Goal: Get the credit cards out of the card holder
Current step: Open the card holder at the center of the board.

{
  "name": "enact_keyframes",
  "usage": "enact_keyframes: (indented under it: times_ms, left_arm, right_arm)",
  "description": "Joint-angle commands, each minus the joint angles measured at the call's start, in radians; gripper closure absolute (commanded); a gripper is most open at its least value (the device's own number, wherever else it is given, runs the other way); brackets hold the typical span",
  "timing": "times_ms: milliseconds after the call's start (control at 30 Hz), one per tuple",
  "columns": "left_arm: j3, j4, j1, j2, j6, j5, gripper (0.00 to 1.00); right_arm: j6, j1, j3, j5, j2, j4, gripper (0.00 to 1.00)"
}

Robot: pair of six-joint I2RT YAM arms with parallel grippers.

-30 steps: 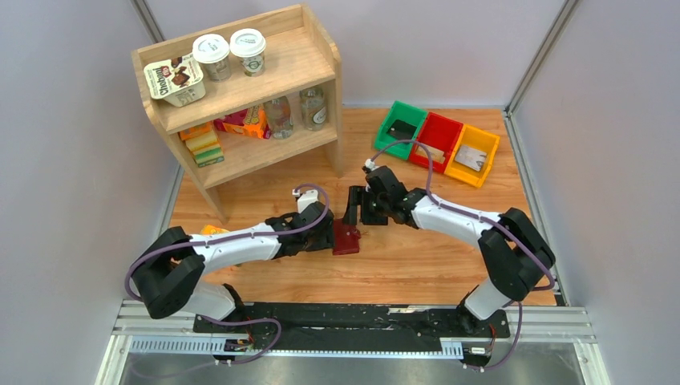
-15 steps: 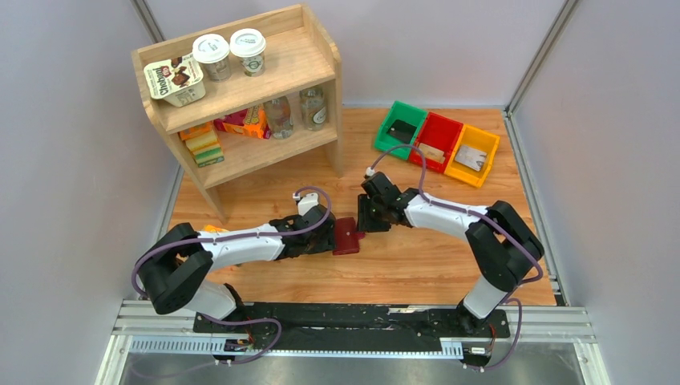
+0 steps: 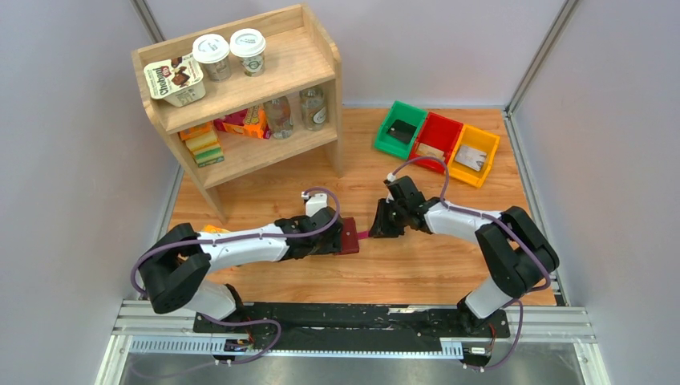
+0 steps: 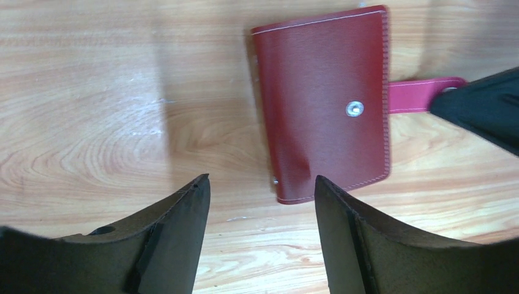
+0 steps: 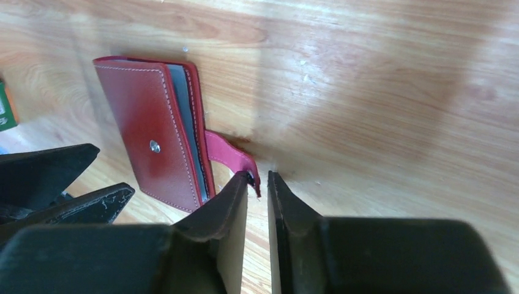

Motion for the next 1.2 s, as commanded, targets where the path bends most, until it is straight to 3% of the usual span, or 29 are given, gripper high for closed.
enact_keyframes:
  times_ms: [0, 100, 300, 567, 933, 1167]
  left_arm:
    - [0.116, -0.087, -0.047, 0.030, 0.063, -0.078, 0.27]
    - [0.171, -0.134, -0.076, 0.069, 0.075, -0.118, 0.23]
    - [0.300, -0.226, -0.100, 0.174, 0.100, -0.175, 0.20]
    - [0.492, -0.335, -0.100, 0.335, 0.135, -0.244, 0.16]
    - [0.590, -0.405, -0.099, 0.474, 0.117, -0.302, 0.14]
    - [0.552, -0.402, -0.099, 0.458, 0.109, -0.307, 0.21]
  right_arm:
    - [0.028, -0.026, -0.058, -0.147, -0.008, 0.208, 0.83]
    - [0.060, -0.051, -0.111, -0.216, 0.004, 0.312, 1.00]
    - [0.129, -0.069, -0.183, -0.282, 0.009, 0.467, 1.00]
    - [0.142, -0.069, -0.206, -0.287, 0.014, 0.507, 1.00]
    - [0.132, -0.069, -0.217, -0.249, -0.008, 0.488, 1.00]
    - [0.128, -0.069, -0.214, -0.239, -0.023, 0.469, 1.00]
